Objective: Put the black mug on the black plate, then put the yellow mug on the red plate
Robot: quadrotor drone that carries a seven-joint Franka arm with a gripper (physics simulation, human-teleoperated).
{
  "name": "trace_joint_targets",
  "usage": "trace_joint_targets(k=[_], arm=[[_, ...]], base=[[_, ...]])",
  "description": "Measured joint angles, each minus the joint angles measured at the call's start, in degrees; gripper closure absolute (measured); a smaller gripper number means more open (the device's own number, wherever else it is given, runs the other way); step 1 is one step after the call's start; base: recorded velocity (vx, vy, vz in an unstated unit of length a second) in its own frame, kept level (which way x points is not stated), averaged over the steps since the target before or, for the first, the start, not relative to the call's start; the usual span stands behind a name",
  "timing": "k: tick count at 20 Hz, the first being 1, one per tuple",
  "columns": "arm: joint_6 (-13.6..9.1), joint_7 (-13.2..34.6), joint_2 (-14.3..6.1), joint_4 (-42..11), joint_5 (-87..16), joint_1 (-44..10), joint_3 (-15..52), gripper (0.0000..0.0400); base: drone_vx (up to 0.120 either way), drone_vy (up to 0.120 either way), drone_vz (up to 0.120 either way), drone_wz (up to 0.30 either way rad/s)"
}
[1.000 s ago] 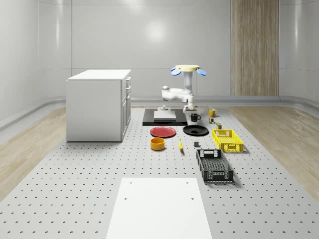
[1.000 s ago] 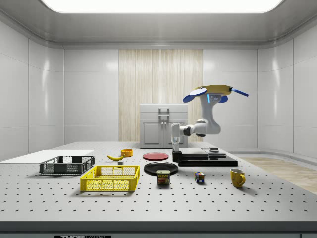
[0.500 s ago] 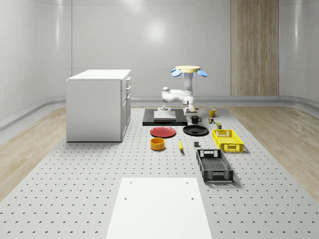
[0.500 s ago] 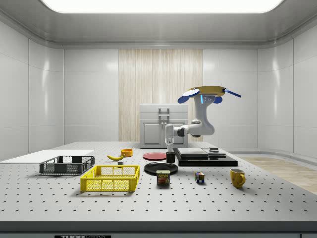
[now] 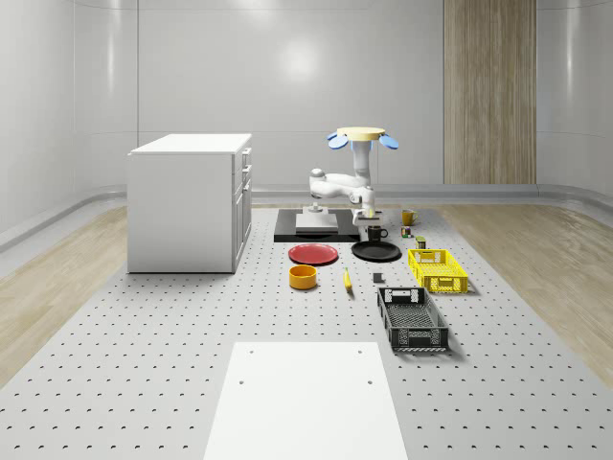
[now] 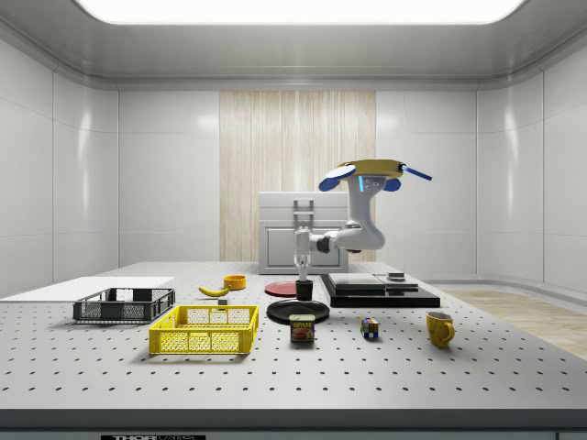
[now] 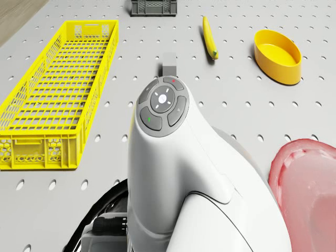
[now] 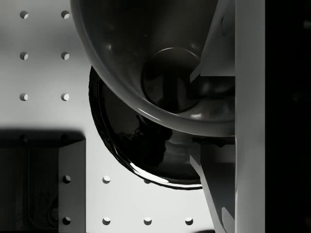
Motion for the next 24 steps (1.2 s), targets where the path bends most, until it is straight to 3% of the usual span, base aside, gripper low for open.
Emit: trace_joint_targets(k=[2,18,19,21,24], arm=[[0.1,0.0,-0.1,0.0,0.0,0.0,0.0,0.029],[3.9,0.2,-0.7,1.8,-9.9,-1.4,-10.6,0.029],[4.0,0.2,-0.7,1.9,-10.5,-1.5,-11.2,0.0226],[4.2,0.2,-0.6,2.1,-11.1,-1.6,-11.8,0.0137],[3.7,0.1,-0.5,1.8,-10.4,-1.4,-11.0,0.0065]], base=[[0.1,0.0,0.0,0.0],[0.0,0.0,0.0,0.0],[0.0,0.0,0.0,0.0],[0.0,0.0,0.0,0.0],[0.0,0.0,0.0,0.0]])
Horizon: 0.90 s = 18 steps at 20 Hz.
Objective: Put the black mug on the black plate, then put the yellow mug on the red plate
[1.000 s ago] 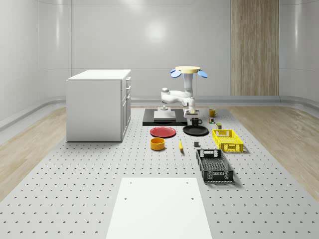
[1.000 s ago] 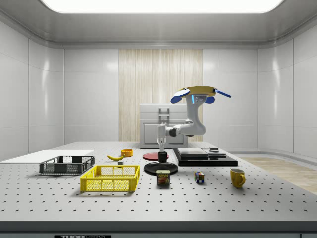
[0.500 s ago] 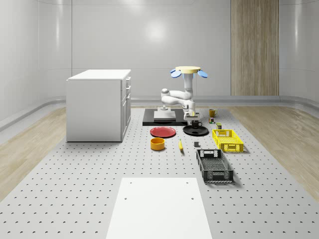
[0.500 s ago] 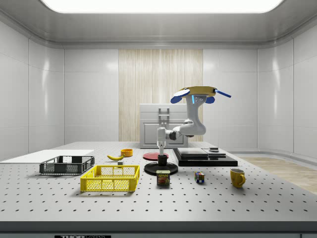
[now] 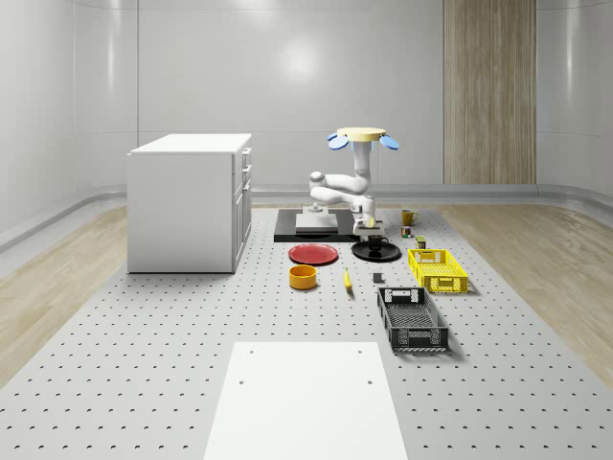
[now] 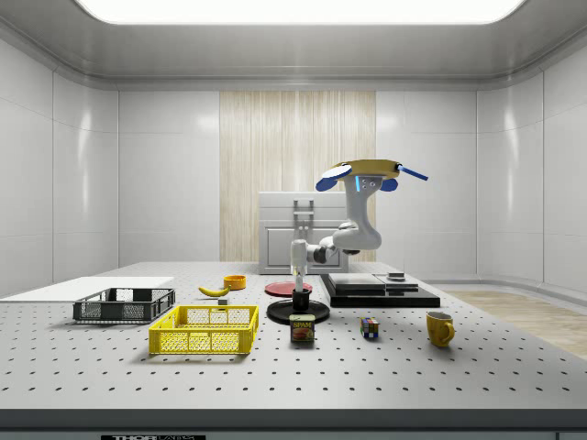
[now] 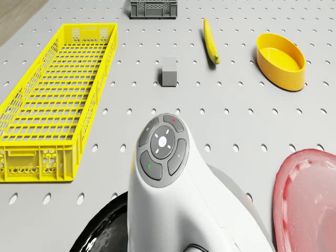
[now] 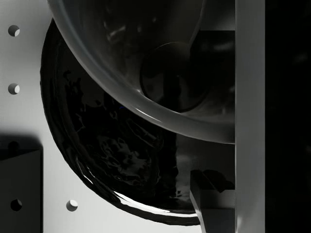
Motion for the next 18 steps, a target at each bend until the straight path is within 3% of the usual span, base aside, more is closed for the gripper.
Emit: trace_joint_targets(k=[2,5,14,18], arm=[[-0.5,0.0,0.1,-0.3,1.1,0.3,1.2,0.0039],[-1.3,-0.1,0.2,-0.7,3.0,0.6,3.2,0.0019],[-2.0,-0.1,0.3,-1.2,5.1,0.9,5.5,0.0002],[-2.1,-0.1,0.3,-1.2,5.3,0.9,5.7,0.0001]], base=[[0.0,0.0,0.0,0.0],[0.0,0.0,0.12,0.0],[0.0,0.0,0.12,0.0],[-0.05,0.11,0.07,0.0]])
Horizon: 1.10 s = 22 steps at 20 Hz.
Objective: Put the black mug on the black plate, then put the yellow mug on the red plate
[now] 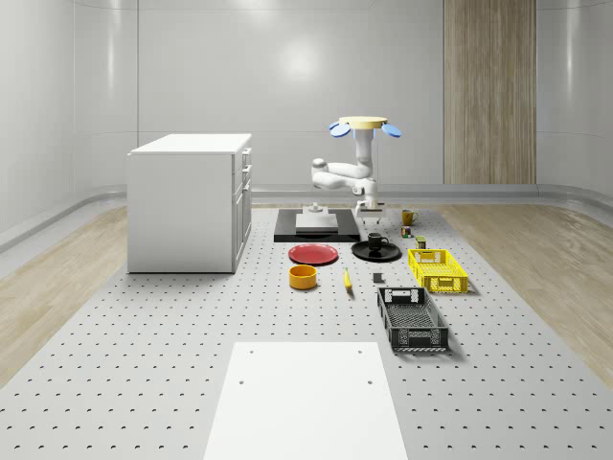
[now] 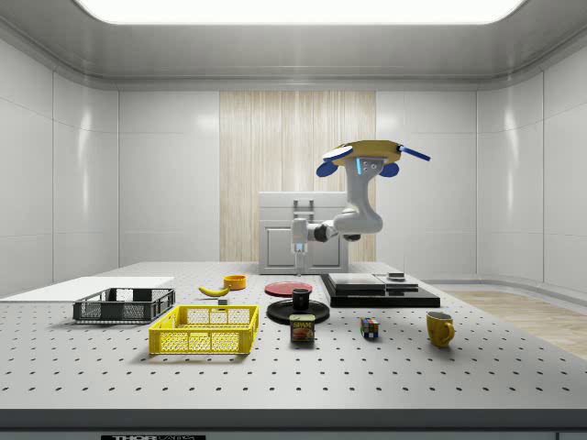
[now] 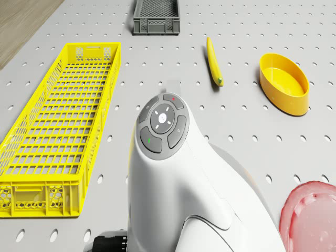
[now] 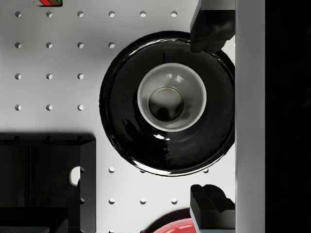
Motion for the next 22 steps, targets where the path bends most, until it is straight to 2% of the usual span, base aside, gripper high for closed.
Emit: trace_joint_targets(k=[17,19,22], arm=[[0.1,0.0,-0.2,0.0,0.2,0.0,0.2,0.0],[0.1,0.0,-0.2,0.0,0.2,0.0,0.2,0.0],[0.1,0.0,-0.2,0.0,0.2,0.0,0.2,0.0]], base=[[-0.12,0.12,0.0,0.0],[-0.12,0.12,0.12,0.0],[-0.12,0.12,0.013,0.0]])
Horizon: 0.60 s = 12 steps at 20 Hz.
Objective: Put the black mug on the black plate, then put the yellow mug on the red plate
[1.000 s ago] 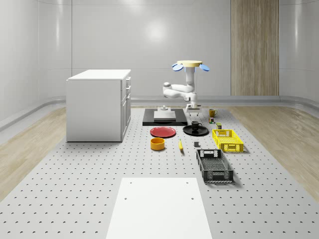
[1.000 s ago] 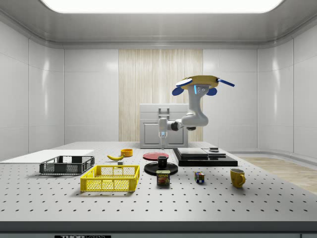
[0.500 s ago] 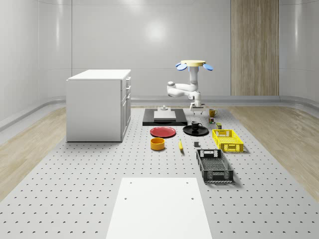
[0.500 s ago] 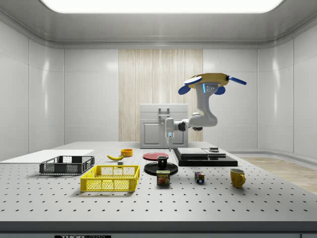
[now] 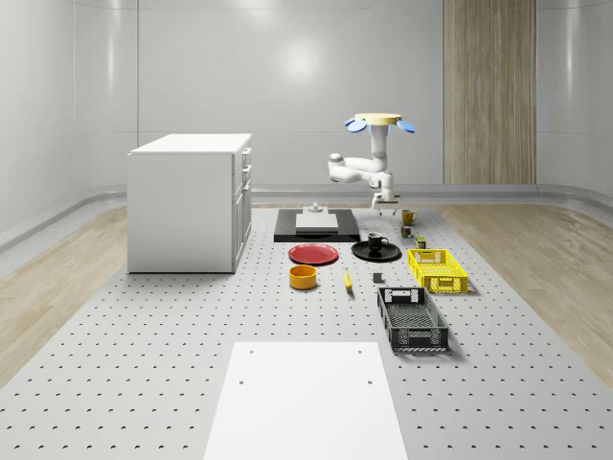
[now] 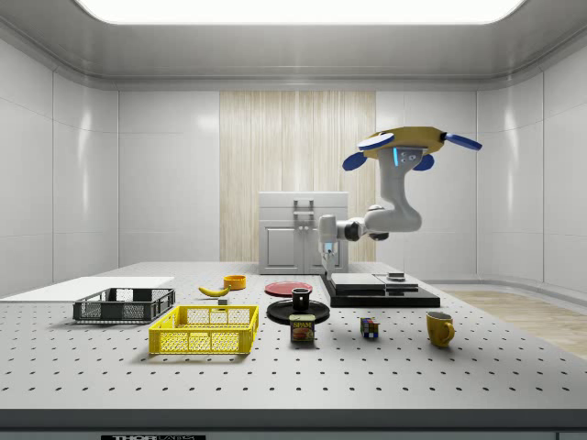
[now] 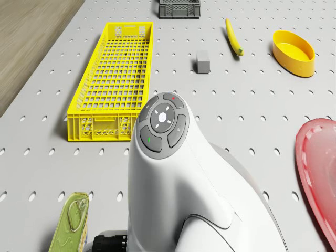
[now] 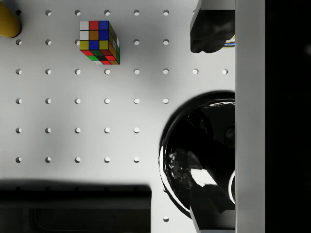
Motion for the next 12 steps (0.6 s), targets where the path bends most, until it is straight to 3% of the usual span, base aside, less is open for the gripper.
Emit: trace_joint_targets(k=[12], arm=[[0.1,0.0,-0.1,0.0,0.0,0.0,0.0,0.0]], base=[[-0.12,0.12,0.0,0.0]])
